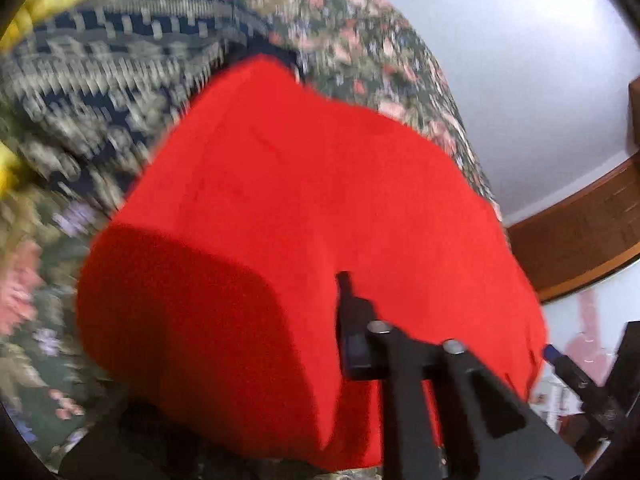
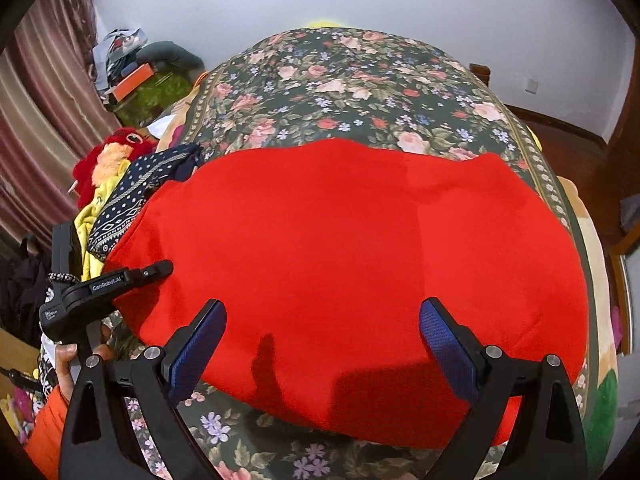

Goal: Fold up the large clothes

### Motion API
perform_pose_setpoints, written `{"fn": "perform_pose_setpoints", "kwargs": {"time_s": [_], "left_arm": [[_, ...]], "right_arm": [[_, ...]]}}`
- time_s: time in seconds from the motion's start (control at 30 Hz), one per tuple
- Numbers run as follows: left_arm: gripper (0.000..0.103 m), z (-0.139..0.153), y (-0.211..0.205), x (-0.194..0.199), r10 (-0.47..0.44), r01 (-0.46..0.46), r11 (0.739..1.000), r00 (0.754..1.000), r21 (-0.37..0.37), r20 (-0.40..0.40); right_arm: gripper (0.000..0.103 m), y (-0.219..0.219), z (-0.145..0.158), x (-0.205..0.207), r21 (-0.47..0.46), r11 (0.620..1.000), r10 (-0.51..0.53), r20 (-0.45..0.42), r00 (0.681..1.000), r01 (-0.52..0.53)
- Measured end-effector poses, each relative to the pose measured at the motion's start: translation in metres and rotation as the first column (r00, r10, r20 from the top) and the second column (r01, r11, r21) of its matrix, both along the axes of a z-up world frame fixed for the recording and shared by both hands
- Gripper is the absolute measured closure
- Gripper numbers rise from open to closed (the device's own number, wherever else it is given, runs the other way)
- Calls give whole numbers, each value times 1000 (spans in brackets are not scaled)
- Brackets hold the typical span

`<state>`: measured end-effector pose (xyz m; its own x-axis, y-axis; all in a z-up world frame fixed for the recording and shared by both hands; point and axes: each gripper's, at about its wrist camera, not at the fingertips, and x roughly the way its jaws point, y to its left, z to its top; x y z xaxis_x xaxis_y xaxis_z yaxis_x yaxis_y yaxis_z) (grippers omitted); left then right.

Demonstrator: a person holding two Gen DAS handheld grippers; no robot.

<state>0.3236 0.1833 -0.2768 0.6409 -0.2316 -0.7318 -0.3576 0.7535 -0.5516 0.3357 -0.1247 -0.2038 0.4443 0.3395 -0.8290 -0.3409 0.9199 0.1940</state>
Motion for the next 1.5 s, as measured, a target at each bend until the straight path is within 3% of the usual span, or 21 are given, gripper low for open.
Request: {"fn": "perform_pose_setpoints", "kwargs": {"time_s": [0.07,0.23,0.33,0.43,0.57,0.7,0.77,0.87,0.97,1.07,1.27,1.37,1.5], "left_arm": [[97,16,-4,-7,12,-15,996,999,90,30],[97,63,0,-25,36,-62,985,986,161,160],[97,96,1,-40,56,-117,960,970,254,235],[97,115,9,-51,80,-164,944,956,286,283],[97,123,22,-66,96,-194,922,953,335,288],[97,117,25,-73,89,-186,907,961,377,261],[97,112,25,-73,75,-165,915,966,369,247],[97,111,15,-71,52,-148,901,970,408,237],[97,122,4,-67,21,-129,903,966,410,257],[97,140,-15,-58,-31,-98,899,958,426,287],[97,175,-91,-27,-202,22,874,926,486,320],[97,180,-143,-10,-306,103,843,900,528,312],[97,164,-202,12,-421,248,819,873,518,248]], "right_arm": [[7,3,7,-1,6,1000,5,10,1000,-6],[7,24,28,-1,12,999,39,47,998,-39],[6,48,34,-3,15,996,87,62,994,-88],[4,80,28,-5,2,986,164,56,985,-164],[4,127,-4,-6,-45,963,267,-19,964,-267],[3,164,-56,-7,-118,930,331,-146,932,-349],[0,170,-66,-10,-157,920,341,-130,931,-359],[0,170,-66,-12,-181,903,371,-130,920,-390],[0,157,-53,-10,-124,911,376,-148,915,-394],[0,122,-27,-8,-52,950,302,-109,947,-309],[0,3,29,-24,-33,997,72,64,995,-70],[0,-50,40,-34,-41,998,-47,100,994,51],[0,-105,42,-51,-33,988,-145,98,985,149]]}}
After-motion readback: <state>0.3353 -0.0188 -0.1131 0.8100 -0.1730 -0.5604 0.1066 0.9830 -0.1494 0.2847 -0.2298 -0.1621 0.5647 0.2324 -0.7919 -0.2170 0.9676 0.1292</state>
